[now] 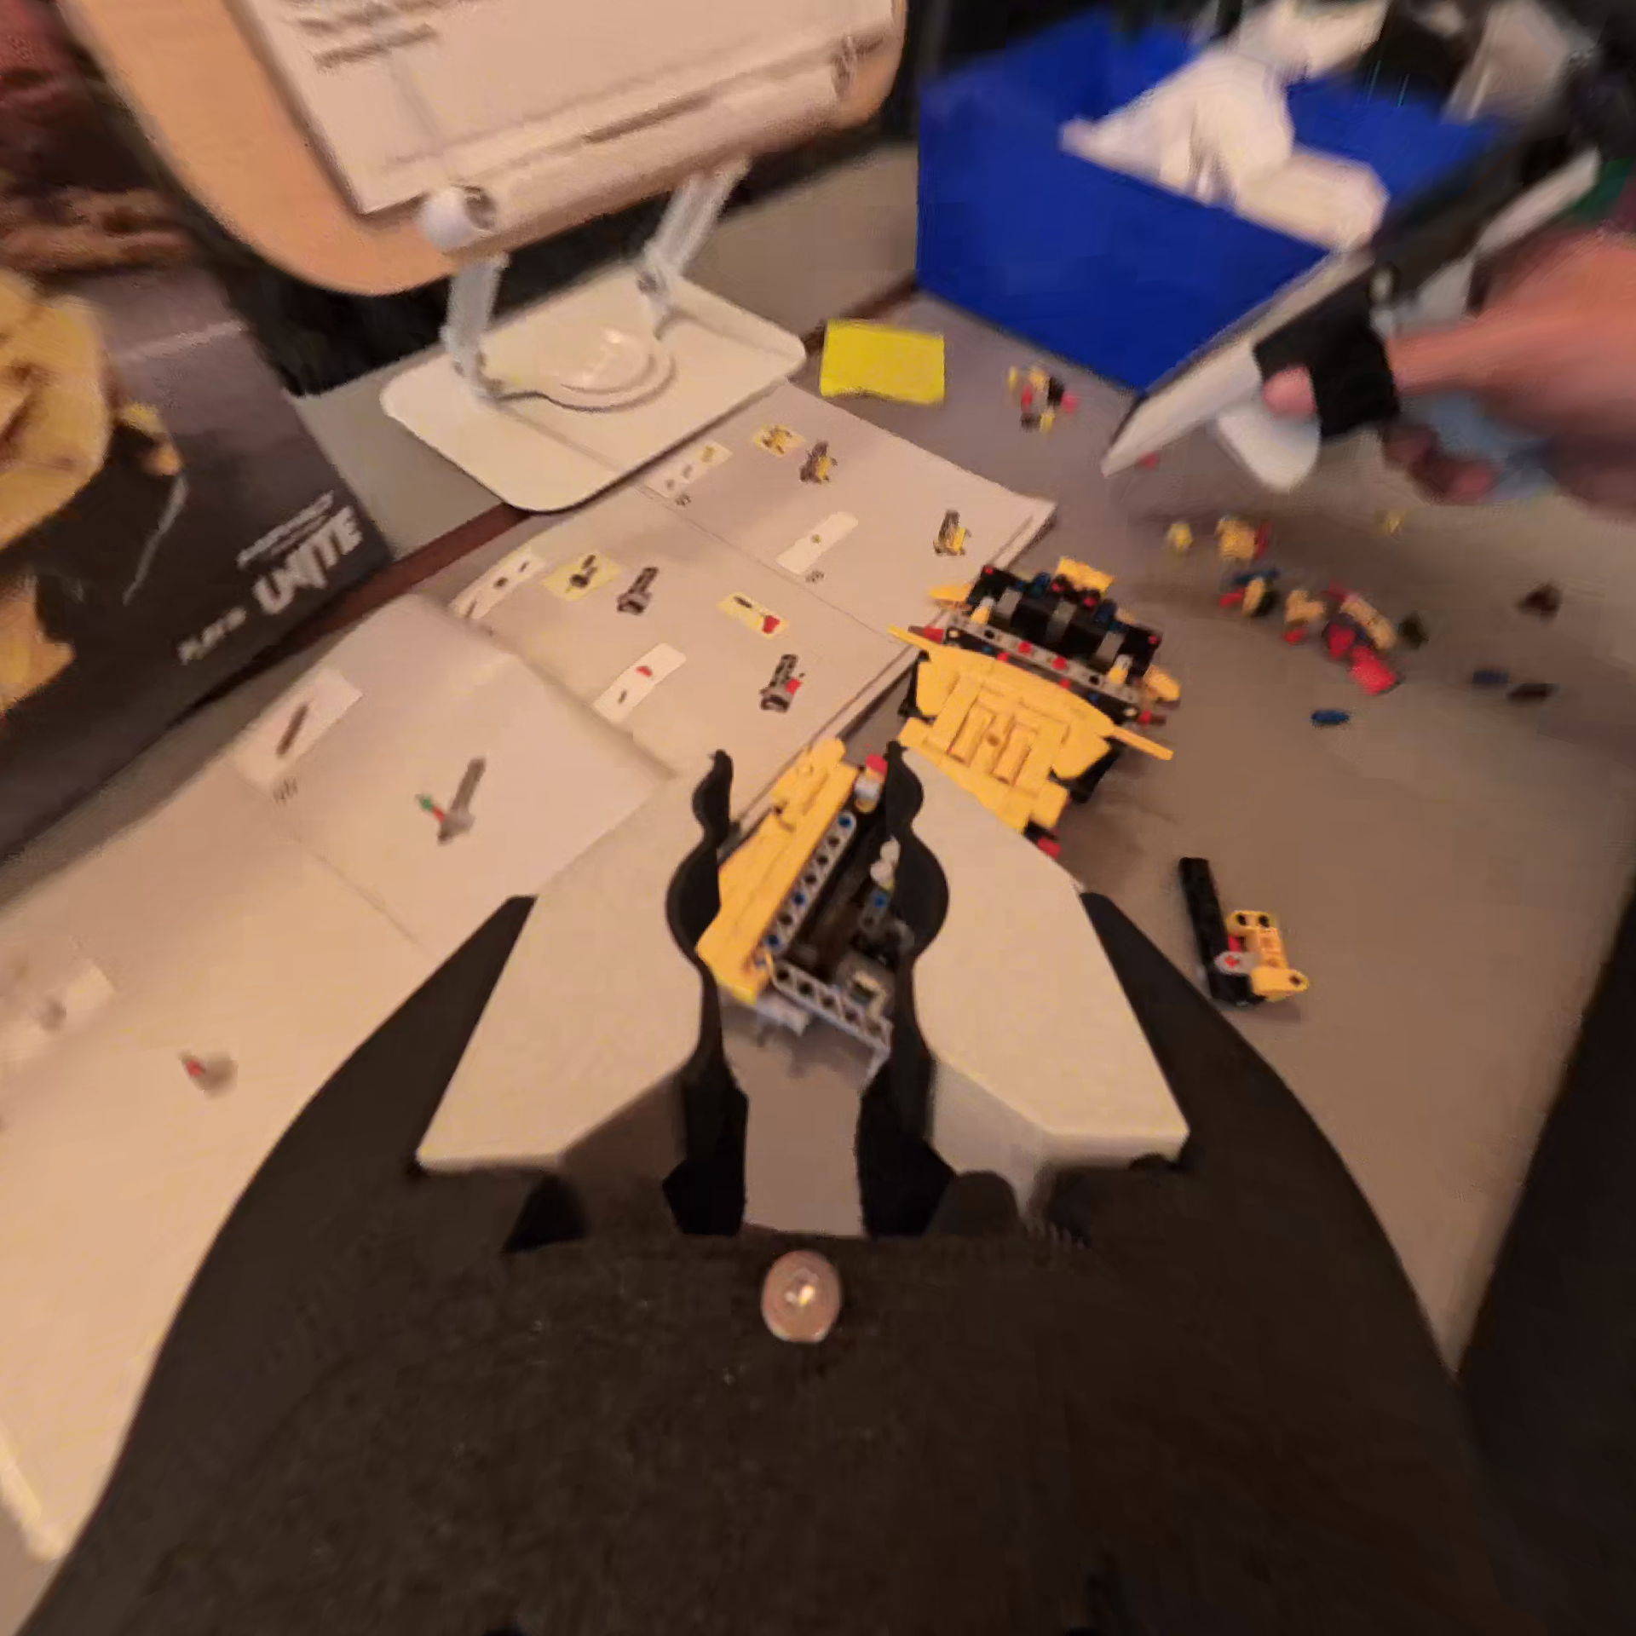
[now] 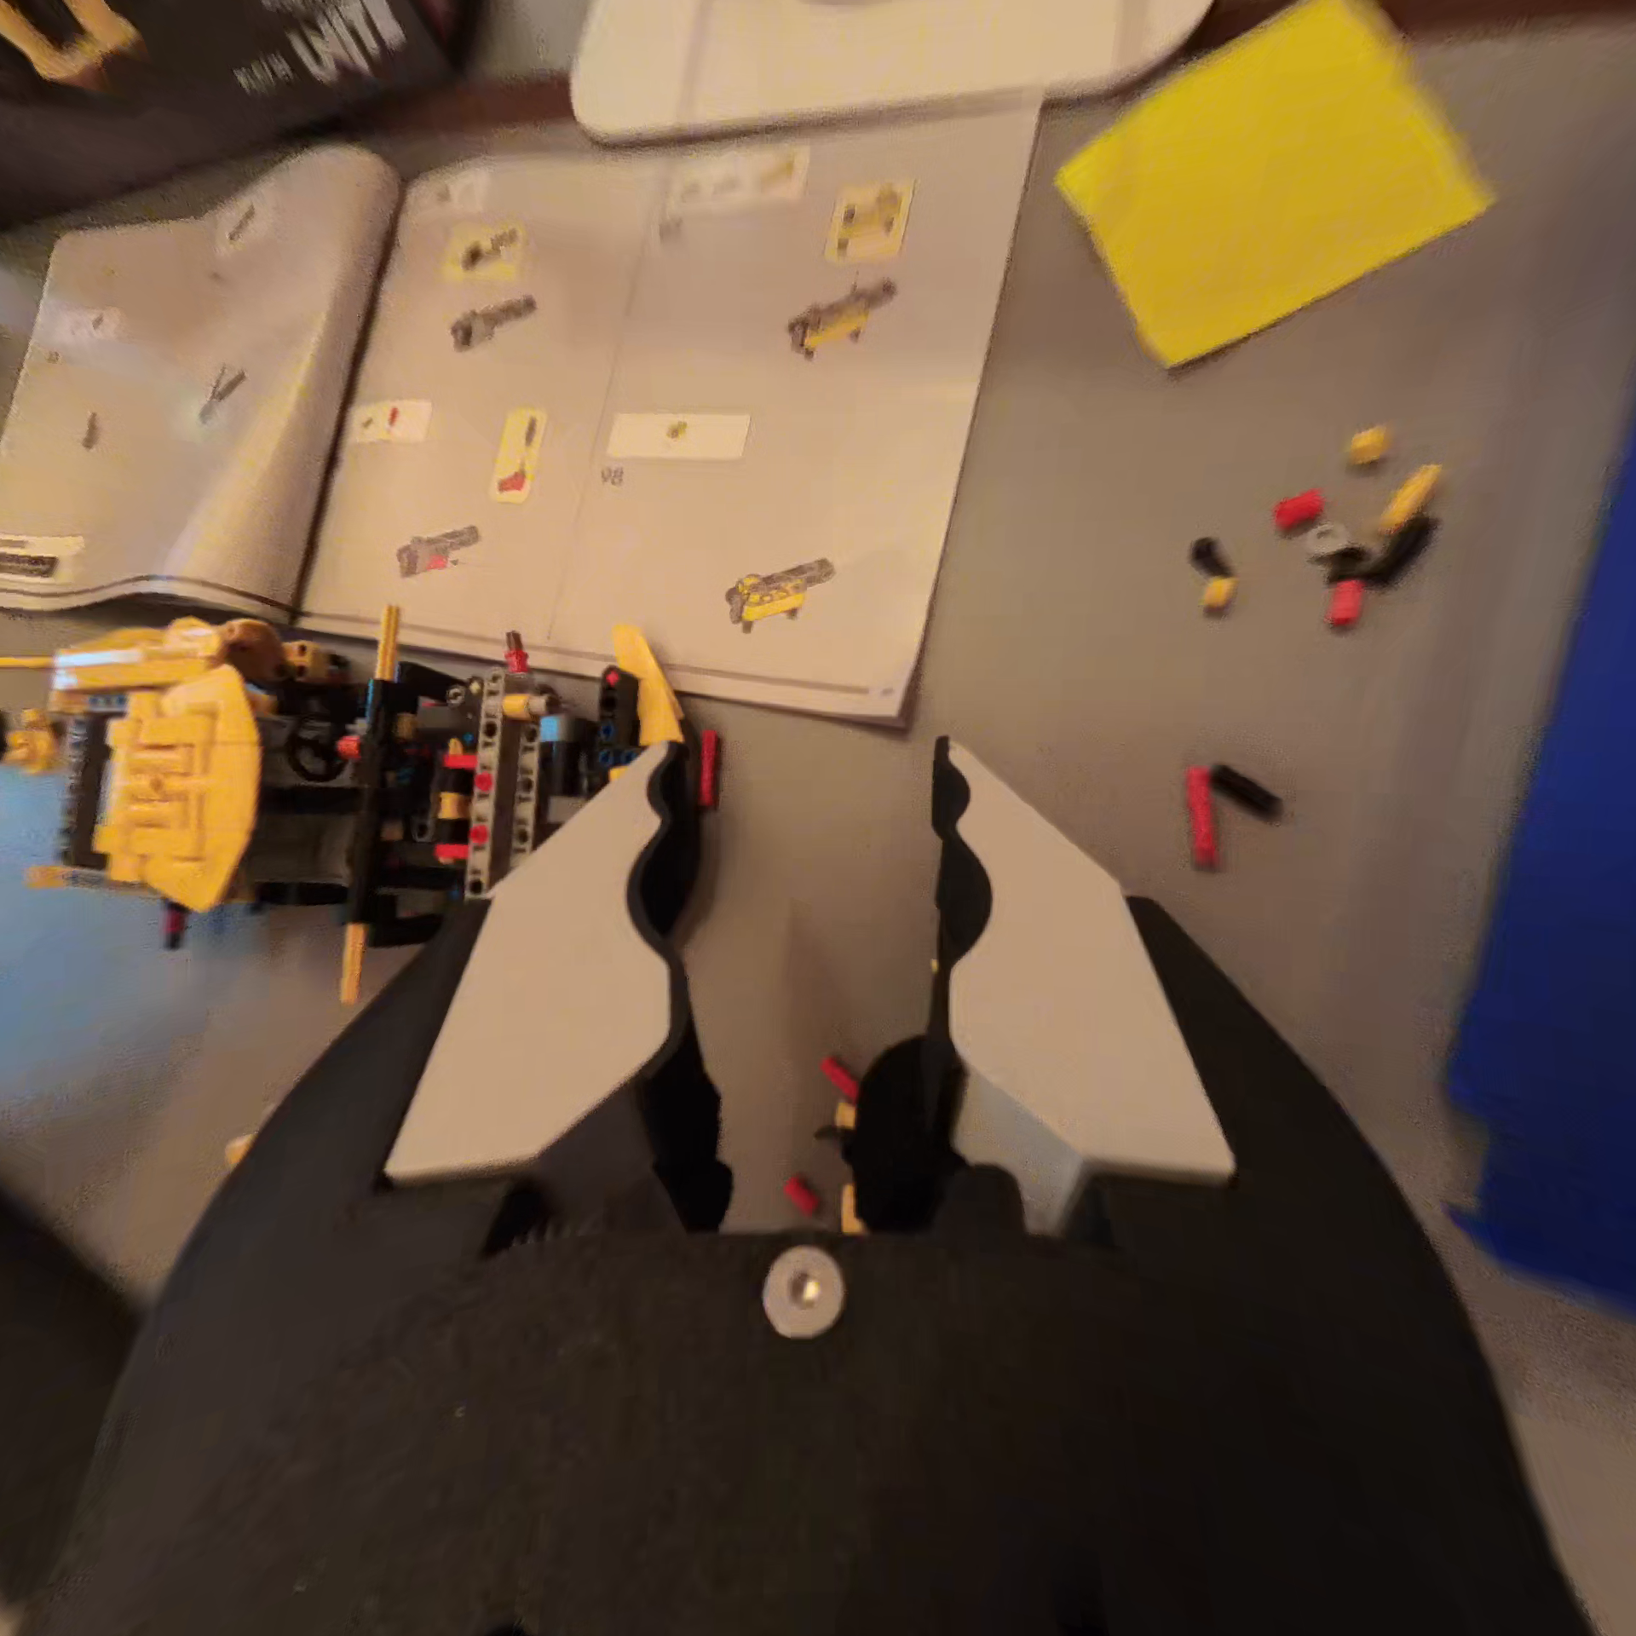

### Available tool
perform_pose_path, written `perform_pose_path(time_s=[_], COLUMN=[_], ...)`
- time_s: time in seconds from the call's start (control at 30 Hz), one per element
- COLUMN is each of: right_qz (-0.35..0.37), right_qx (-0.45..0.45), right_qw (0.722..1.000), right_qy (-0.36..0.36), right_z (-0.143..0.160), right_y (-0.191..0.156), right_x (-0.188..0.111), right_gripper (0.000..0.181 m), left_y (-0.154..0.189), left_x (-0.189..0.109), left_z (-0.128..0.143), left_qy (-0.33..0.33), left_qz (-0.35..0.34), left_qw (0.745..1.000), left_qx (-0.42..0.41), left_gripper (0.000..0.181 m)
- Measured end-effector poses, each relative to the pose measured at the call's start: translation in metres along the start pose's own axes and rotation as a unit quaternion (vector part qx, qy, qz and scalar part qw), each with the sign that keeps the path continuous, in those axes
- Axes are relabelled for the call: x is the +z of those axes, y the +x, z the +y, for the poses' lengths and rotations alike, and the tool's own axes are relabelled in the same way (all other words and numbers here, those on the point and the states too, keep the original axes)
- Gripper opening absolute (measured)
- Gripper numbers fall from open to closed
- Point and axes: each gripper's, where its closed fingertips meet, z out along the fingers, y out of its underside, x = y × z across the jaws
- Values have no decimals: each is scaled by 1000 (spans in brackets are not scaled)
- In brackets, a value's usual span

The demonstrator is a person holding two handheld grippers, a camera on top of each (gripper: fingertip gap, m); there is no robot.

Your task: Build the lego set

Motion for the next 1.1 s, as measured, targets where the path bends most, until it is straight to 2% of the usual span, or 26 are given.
perform_pose_path(time_s=[0.03, 0.1, 0.17, 0.23, 0.3, 0.37, 0.57, 0.73, 0.87, 1.1], right_qz=[-23, -49, -62, -73, -83, -83, -73, -75, -94, -79], right_qx=[19, 68, 104, 123, 123, 124, 113, 121, 124, 115], right_qw=[999, 996, 992, 988, 987, 988, 988, 988, 986, 988], right_qy=[-27, -44, -40, -54, -55, -48, -74, -65, -64, -71], right_z=[-1, -6, -8, -2, -1, -2, 5, 6, 5, 6], right_y=[-2, 1, 4, 4, 2, 2, 2, 6, 0, 2], right_x=[9, 22, 27, 29, 29, 28, 33, 32, 35, 41], right_gripper=[54, 54, 45, 44, 42, 41, 39, 38, 38, 34], left_y=[0, -14, -39, -62, -72, -77, -104, -108, -104, -112], left_x=[13, 37, 59, 78, 88, 87, 64, 56, 52, 52], left_z=[-9, -31, -31, -14, -4, 0, -1, 0, -6, 1], left_qy=[-31, -50, -85, -115, -93, -53, -11, -16, -1, -9], left_qz=[1, -17, -29, -26, -1, 15, 0, -12, 8, -3], left_qw=[999, 996, 993, 993, 994, 993, 990, 992, 990, 990], left_qx=[33, 74, 71, 19, -57, -106, -141, -125, -140, -142], left_gripper=[35, 35, 35, 35, 35, 35, 35, 35, 35, 35])
